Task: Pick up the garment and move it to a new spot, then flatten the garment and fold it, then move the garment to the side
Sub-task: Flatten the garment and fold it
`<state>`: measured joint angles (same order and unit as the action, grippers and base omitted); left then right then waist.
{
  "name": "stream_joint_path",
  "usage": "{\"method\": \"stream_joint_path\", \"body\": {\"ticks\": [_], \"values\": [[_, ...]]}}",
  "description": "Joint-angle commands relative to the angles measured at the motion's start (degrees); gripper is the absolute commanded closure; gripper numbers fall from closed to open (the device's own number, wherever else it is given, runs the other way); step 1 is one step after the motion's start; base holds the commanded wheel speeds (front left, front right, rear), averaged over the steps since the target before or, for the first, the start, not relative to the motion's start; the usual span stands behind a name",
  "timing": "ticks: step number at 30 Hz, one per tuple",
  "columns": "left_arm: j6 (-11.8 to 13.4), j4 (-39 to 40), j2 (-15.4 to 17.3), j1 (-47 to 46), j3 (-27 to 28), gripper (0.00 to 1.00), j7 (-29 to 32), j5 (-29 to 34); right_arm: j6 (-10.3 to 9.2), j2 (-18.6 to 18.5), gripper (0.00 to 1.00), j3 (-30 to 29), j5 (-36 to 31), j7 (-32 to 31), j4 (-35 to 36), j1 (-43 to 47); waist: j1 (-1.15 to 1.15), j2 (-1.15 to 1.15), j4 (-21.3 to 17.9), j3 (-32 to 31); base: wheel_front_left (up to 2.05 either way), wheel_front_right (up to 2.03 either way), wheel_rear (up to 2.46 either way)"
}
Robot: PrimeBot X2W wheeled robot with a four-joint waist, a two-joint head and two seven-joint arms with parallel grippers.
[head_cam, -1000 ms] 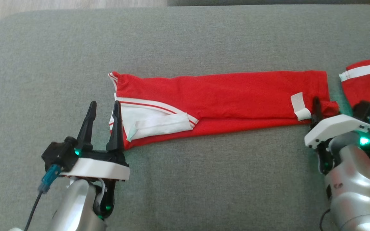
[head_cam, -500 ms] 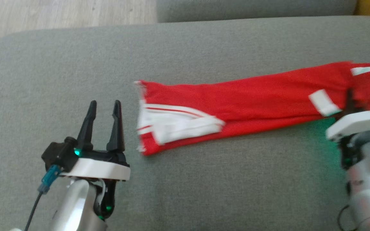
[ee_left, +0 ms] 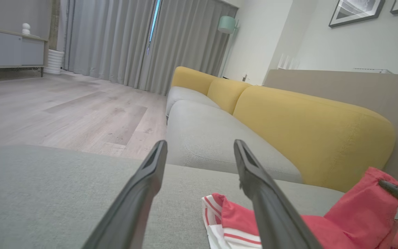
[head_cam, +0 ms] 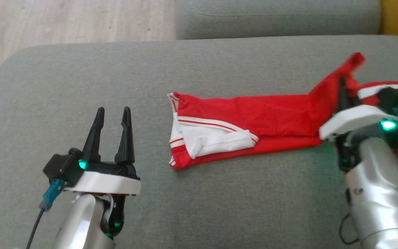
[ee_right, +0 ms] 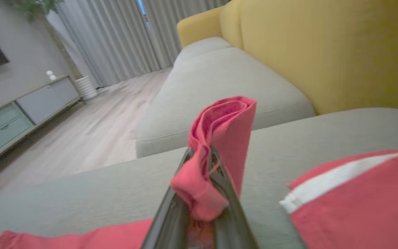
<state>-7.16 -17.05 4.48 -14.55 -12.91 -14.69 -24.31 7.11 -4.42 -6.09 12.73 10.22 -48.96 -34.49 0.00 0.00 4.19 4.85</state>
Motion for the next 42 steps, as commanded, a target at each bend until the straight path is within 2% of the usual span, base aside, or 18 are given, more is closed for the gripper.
{"method": "stream_joint_path", "body": {"ticks": [1, 3, 6, 12, 24, 29, 35, 36, 37, 42], "values": [[-0.33, 2.13, 0.41, -0.58, 2.14, 0.00, -0.30, -0.25, 0.37, 1.00, 1.00, 2.62, 0.91, -0.37, 2.48, -0.82, 0.00, 0.00, 1.03, -0.41, 0.00, 0.00, 0.00], [-0.33, 2.21, 0.36, -0.49, 2.24, 0.00, -0.30, -0.26, 0.37, 1.40, 1.00, 6.13, 2.65, -1.67, 4.00, -0.61, 0.00, 0.00, 2.20, -0.60, 0.00, 0.00, 0.00], [-0.33, 2.06, 0.27, -0.54, 1.93, 0.00, -0.30, -0.42, 0.37, 1.50, 1.00, 13.76, 9.49, -3.63, 6.39, 0.13, 0.00, 0.00, 4.38, -0.63, 0.00, 0.00, 0.00], [-0.33, 1.72, 0.15, -0.99, 1.40, 0.00, -0.30, -0.67, 0.37, 1.53, 1.00, 25.56, 17.40, -4.43, 8.14, 1.29, 0.00, 0.00, 8.45, 0.17, 0.00, 0.00, 0.00], [-0.33, 0.85, -0.32, -2.40, -0.38, 0.00, -0.30, -1.26, 0.37, 1.54, 1.00, 37.89, 26.59, -1.49, 2.26, 0.04, 0.00, 0.00, 15.21, 2.88, 0.00, 0.00, 0.00], [-0.33, 0.41, -0.52, -2.66, -0.87, 0.00, -0.30, -1.41, 0.37, 1.54, 1.00, 43.83, 30.61, -0.10, 0.62, -0.41, 0.00, 0.00, 16.47, 3.36, 0.00, 0.00, 0.00], [-0.33, -0.07, -0.67, -2.58, -0.92, 0.00, -0.30, -1.38, 0.37, 1.54, 1.00, 48.93, 35.41, 1.29, 0.14, -0.76, 0.00, 0.00, 15.91, 3.10, 0.00, 0.00, 0.00], [-0.33, -0.24, -0.67, -2.55, -0.99, 0.00, -0.30, -1.40, 0.37, 1.54, 0.07, 49.54, 35.65, 1.86, -0.26, -1.10, 0.00, 0.00, 15.57, 3.03, 0.00, 0.00, 0.00], [-0.33, -0.35, -0.62, -2.53, -1.02, 0.00, -0.30, -1.41, 0.37, 1.54, 0.00, 50.34, 36.26, 2.15, -0.24, -1.36, 0.00, 0.00, 15.10, 2.90, 0.00, 0.00, 0.00], [-0.33, -0.33, -0.21, -2.57, -0.26, 0.00, -0.30, -1.37, 0.37, 1.54, 0.00, 52.35, 39.10, 3.54, 1.33, -2.89, 0.00, 0.00, 12.58, 2.35, 0.00, 0.00, 0.00]]}}
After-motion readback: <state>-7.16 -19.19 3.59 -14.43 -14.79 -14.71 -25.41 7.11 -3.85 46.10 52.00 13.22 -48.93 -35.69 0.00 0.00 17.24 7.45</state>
